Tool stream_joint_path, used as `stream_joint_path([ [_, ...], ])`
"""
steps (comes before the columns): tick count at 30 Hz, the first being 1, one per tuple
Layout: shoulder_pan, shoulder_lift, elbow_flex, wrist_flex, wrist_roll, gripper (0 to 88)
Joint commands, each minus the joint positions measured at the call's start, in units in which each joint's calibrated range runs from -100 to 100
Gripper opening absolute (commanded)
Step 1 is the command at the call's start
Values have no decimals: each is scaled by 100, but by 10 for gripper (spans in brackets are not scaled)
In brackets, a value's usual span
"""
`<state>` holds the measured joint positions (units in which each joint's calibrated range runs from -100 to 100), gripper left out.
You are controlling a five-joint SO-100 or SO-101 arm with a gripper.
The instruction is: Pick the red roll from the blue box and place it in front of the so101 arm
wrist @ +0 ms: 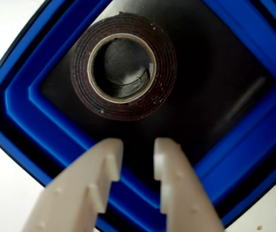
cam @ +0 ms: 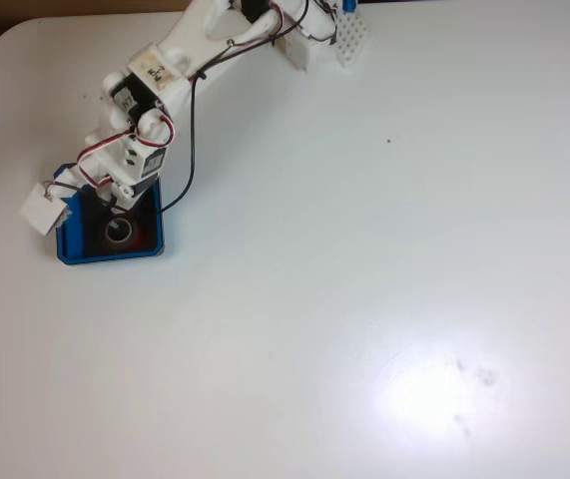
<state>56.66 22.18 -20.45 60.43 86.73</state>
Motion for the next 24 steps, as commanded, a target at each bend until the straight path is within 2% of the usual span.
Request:
stream_joint_path([
  [1,45,156,-606,38,-39,8],
  [7,65,315,-758,38,-39,25],
  [14,260,524,-767,13,-39,161],
  [24,260,867,-767,-647,-39,166],
])
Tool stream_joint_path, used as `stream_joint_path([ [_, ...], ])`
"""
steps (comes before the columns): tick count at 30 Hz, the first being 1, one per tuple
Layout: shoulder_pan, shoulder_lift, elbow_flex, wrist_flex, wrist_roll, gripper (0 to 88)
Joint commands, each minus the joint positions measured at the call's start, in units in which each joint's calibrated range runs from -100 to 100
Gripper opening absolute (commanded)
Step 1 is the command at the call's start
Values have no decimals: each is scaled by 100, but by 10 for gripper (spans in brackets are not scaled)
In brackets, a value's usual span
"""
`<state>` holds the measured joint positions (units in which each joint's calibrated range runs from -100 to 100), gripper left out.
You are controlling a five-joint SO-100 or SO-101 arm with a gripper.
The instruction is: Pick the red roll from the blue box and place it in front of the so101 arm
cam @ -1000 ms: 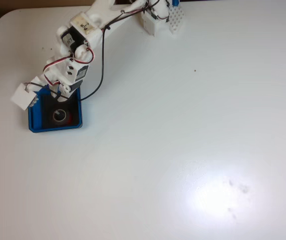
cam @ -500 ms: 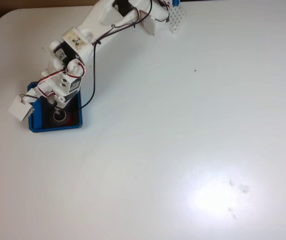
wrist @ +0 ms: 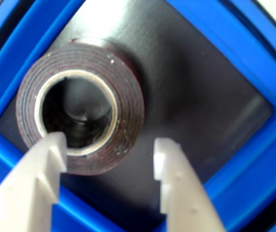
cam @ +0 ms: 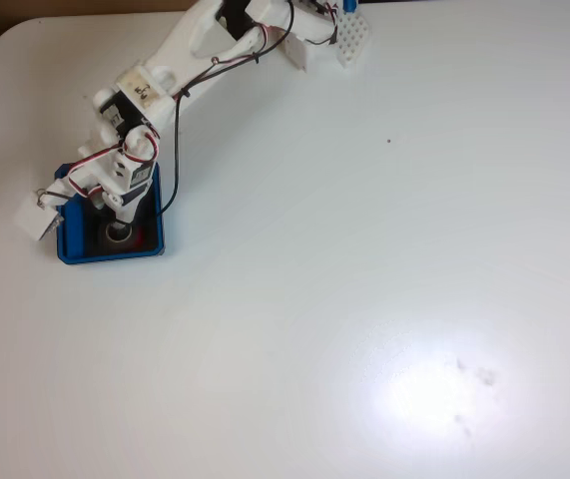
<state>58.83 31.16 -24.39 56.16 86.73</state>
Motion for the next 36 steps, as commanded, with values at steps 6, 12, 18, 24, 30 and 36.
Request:
stream_joint_path([
  [6,43,78,-373,-517,-39,166],
  [12,43,287,-373,-542,22,166],
  [18,43,329,-328,-542,31,166],
  [24,-16,722,-364,-542,31,166],
  [30,-16,764,-355,-542,31,166],
  [36,3,739,-364,-542,31,157],
])
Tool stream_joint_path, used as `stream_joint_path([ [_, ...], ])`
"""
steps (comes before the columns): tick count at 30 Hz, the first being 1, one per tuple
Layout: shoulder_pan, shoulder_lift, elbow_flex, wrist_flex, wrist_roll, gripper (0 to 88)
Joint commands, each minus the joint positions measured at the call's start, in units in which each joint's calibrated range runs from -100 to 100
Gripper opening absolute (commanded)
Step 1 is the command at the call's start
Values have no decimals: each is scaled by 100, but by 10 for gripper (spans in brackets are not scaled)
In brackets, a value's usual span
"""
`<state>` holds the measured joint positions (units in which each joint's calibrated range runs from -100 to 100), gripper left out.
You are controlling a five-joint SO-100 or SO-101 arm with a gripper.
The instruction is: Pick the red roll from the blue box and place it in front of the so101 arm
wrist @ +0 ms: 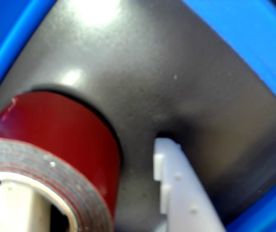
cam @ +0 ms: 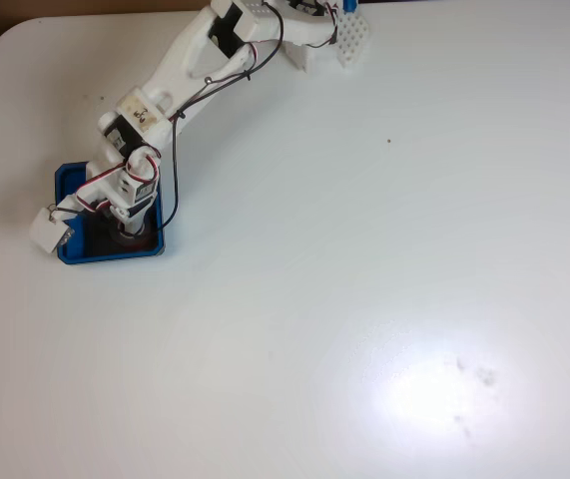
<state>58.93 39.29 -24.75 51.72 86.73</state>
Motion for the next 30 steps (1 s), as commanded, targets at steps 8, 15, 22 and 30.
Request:
stream_joint_path([
  [8,-16,-108,-319,-98,31,18],
  [15,-16,-200,-337,-98,31,5],
  [22,3,-1370,-274,-16,-22,5],
  [30,3,-2775,5,1,-22,5],
])
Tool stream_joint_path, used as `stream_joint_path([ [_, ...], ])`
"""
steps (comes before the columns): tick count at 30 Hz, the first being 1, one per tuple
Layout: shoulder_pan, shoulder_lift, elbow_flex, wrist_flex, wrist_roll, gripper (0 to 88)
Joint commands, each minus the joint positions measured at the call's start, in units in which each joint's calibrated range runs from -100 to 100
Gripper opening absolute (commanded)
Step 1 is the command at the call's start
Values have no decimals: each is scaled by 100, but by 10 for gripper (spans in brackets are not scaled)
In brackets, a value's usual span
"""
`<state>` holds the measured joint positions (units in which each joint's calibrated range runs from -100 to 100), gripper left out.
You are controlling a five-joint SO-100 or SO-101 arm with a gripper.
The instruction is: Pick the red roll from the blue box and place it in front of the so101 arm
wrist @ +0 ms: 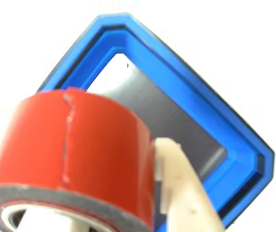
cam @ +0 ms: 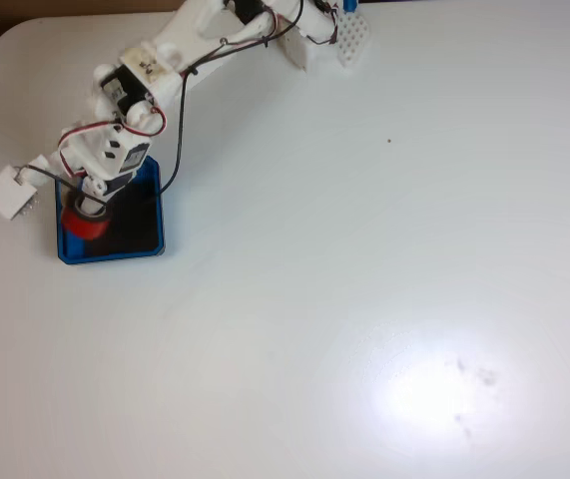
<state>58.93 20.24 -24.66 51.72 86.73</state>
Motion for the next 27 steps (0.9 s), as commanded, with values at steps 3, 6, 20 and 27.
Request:
stream_joint_path([
  [3,-6,-1564,508,1,-22,5],
  [6,-153,-2367,1343,1,-4,5],
  [20,-1355,-6974,6671,-73,39,5],
  [27,-3348,-7701,8127,-57,48,5],
])
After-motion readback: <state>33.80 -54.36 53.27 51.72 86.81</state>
